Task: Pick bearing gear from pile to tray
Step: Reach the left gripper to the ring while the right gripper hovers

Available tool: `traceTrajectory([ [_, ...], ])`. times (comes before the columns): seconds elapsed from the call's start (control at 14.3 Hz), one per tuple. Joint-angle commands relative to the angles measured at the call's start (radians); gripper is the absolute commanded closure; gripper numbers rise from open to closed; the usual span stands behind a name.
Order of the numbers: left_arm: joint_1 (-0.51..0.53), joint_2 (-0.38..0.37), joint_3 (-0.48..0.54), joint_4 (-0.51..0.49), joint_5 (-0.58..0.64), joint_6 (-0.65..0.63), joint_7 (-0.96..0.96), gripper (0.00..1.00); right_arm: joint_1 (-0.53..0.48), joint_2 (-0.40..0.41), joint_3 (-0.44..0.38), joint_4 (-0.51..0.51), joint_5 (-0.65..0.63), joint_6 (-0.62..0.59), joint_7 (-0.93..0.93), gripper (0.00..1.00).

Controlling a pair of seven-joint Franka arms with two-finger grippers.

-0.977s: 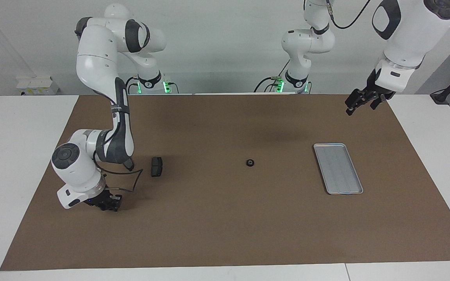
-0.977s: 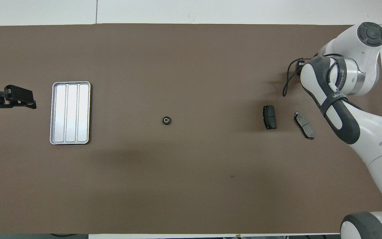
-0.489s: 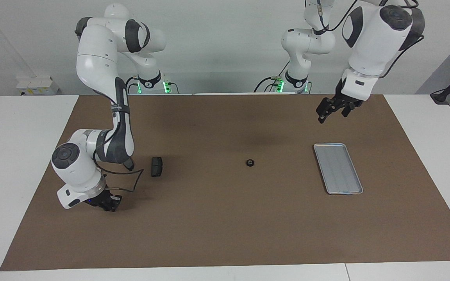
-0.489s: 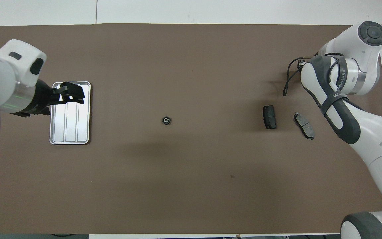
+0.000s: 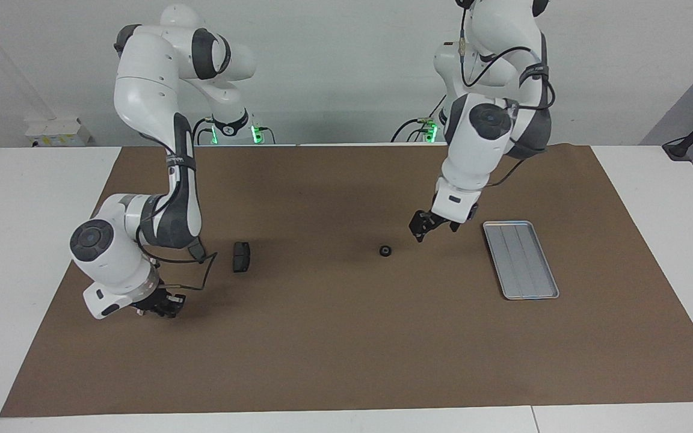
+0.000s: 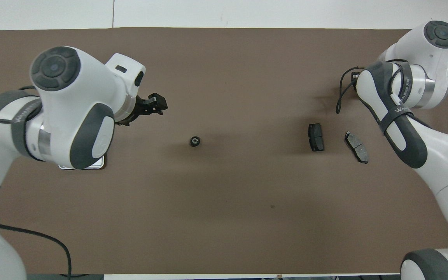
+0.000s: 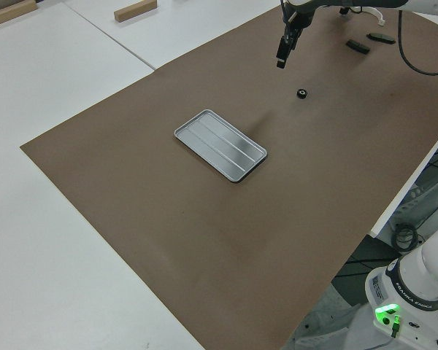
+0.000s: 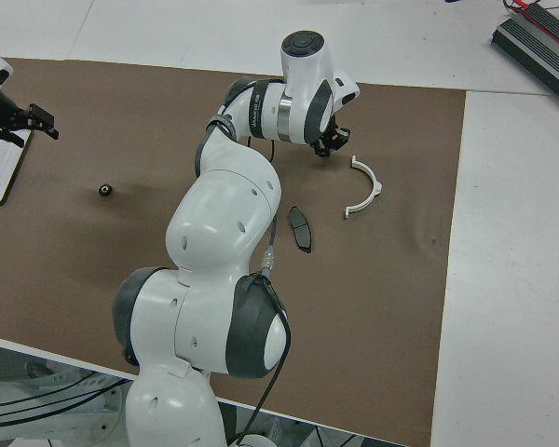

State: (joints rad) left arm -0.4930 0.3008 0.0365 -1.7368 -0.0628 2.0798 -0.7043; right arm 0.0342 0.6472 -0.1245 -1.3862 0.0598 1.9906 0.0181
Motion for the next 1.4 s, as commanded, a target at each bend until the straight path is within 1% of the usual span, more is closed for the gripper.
traceTrajectory([
  [0.0, -0.085, 0.118, 0.022, 0.033, -0.002, 0.078, -0.086, 0.00, 0.004, -0.078, 0.013, 0.018, 0.006, -0.120, 0.014, 1.00],
  [0.07, -0.091, 0.112, 0.022, -0.007, 0.004, 0.091, -0.086, 0.00, 0.018, -0.101, 0.013, 0.018, 0.005, -0.156, 0.023, 1.00],
  [0.21, -0.096, 0.106, 0.019, -0.084, 0.005, 0.179, -0.093, 0.00, 0.036, -0.144, 0.014, 0.019, 0.003, -0.220, 0.086, 1.00],
  [0.28, -0.098, 0.106, 0.019, -0.102, 0.003, 0.201, -0.095, 0.00, 0.051, -0.161, 0.014, 0.019, 0.002, -0.246, 0.118, 1.00],
  [0.56, -0.116, 0.093, 0.019, -0.132, 0.003, 0.192, -0.119, 0.00, 0.113, -0.192, 0.017, 0.068, 0.008, -0.347, 0.270, 1.00],
  [0.7, -0.119, 0.093, 0.019, -0.133, 0.003, 0.195, -0.135, 0.00, 0.148, -0.213, 0.016, 0.069, 0.043, -0.368, 0.347, 1.00],
  [0.98, -0.124, 0.093, 0.017, -0.147, 0.003, 0.209, -0.161, 0.07, 0.203, -0.230, 0.017, 0.070, 0.051, -0.378, 0.462, 1.00],
  [1.19, -0.136, 0.093, 0.017, -0.161, 0.003, 0.229, -0.191, 0.15, 0.207, -0.230, 0.017, 0.070, 0.051, -0.378, 0.494, 1.00],
  [1.33, -0.142, 0.092, 0.019, -0.168, 0.003, 0.230, -0.192, 0.16, 0.207, -0.232, 0.019, 0.069, 0.049, -0.378, 0.511, 1.00],
])
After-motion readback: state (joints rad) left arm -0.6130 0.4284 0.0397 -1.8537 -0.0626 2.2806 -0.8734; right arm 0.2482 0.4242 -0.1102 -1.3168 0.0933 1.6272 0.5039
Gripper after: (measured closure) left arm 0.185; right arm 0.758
